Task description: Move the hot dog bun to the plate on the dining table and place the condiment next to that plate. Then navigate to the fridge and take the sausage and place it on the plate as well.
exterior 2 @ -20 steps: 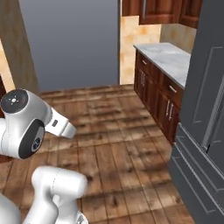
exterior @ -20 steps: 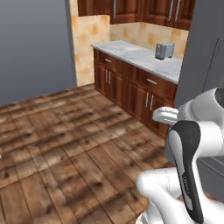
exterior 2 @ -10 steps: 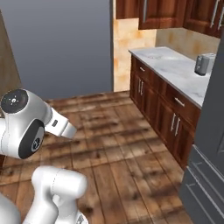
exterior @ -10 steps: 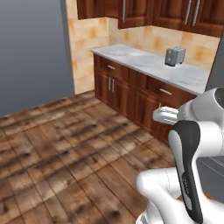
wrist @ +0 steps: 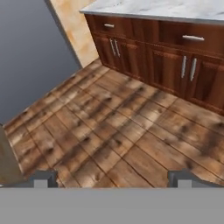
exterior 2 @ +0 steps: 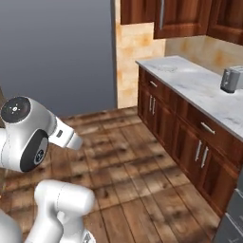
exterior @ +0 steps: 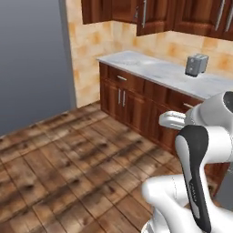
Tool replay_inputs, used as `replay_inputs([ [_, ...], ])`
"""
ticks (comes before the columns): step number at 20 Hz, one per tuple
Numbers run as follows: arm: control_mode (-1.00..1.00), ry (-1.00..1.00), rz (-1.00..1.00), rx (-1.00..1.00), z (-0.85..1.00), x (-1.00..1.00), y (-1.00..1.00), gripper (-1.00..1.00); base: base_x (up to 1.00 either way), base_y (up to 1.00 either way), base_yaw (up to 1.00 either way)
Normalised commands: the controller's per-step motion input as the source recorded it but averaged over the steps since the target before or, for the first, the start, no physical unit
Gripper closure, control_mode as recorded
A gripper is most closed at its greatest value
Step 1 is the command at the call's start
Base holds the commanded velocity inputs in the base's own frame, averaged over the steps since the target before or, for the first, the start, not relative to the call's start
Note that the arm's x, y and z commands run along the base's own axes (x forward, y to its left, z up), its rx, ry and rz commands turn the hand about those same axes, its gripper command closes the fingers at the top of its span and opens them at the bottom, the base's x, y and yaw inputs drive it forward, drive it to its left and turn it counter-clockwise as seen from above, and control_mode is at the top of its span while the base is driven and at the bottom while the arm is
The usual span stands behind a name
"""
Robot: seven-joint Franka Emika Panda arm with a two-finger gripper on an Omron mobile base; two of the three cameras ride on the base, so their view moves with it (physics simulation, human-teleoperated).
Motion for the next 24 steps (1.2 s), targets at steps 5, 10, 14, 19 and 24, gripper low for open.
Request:
replay_inputs([
  [5,1.0,0.0,0.0,0.0,0.0,0.0,0.0,-1.0,1.0,0.33,-0.22],
  [10,1.0,0.0,0.0,0.0,0.0,0.0,0.0,-1.0,1.0,0.29,-0.27],
  [14,1.0,0.0,0.0,0.0,0.0,0.0,0.0,-1.0,1.0,0.17,-0.34],
  [19,1.0,0.0,0.0,0.0,0.0,0.0,0.0,-1.0,1.0,0.18,-0.36],
  [24,1.0,0.0,0.0,0.0,0.0,0.0,0.0,-1.0,1.0,0.29,-0.27],
])
